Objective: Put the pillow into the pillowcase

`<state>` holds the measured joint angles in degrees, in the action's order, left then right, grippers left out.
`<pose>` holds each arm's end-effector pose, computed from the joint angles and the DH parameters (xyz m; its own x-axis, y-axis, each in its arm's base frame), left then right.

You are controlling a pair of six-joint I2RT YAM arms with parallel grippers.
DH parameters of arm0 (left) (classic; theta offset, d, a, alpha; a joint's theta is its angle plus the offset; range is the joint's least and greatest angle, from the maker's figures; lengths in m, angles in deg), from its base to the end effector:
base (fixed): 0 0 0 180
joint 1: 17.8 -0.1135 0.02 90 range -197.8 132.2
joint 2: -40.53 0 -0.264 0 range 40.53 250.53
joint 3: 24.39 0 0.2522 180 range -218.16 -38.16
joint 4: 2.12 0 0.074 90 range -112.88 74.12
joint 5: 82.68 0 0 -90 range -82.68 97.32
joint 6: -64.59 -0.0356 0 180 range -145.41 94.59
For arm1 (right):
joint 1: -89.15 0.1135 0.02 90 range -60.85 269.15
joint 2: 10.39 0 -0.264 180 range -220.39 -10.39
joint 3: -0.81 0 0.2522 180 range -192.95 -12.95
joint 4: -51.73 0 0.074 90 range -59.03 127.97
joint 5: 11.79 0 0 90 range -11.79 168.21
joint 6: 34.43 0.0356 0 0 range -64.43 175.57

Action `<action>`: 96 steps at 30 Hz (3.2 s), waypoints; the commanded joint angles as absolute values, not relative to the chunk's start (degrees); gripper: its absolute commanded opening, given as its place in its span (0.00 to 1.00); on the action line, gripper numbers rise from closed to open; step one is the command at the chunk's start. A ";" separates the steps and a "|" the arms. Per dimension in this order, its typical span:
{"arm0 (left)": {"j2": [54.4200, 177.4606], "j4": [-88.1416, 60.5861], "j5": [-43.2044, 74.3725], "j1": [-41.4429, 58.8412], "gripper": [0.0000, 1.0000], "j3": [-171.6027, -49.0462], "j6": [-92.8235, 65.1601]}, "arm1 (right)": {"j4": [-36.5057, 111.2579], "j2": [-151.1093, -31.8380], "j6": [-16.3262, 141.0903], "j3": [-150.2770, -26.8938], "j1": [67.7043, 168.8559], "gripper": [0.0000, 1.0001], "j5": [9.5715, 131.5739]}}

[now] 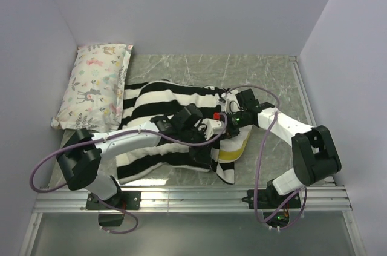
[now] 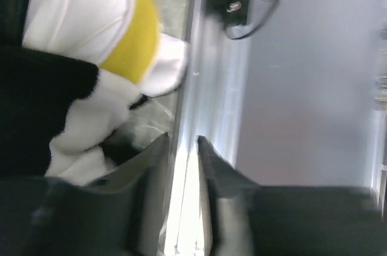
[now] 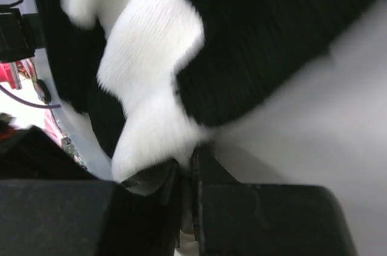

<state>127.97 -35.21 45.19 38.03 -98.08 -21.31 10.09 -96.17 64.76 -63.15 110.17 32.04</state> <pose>0.1633 -0.2795 0.2428 -0.4722 0.5951 -0.6503 0.8574 0.1389 -0.4955 0.2510 0.1240 0.1948 -0.9121 -0.2320 -0.3380 -0.4089 0.5753 0.7085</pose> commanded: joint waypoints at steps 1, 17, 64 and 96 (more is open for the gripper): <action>120.79 -35.91 56.98 33.90 0.34 -101.26 -19.88 | 16.09 -96.96 63.58 -62.26 110.51 0.00 33.47; 132.69 -41.03 24.36 8.39 0.72 -120.06 -22.24 | -24.24 -89.67 28.33 -82.80 111.93 0.93 39.53; 163.15 -49.65 23.29 18.58 0.29 -139.06 -18.03 | -15.29 -106.99 28.93 -77.90 91.26 0.28 39.28; 163.31 -52.62 10.66 19.99 0.73 -138.44 -21.72 | -11.69 -101.62 32.45 -75.79 95.31 0.00 37.52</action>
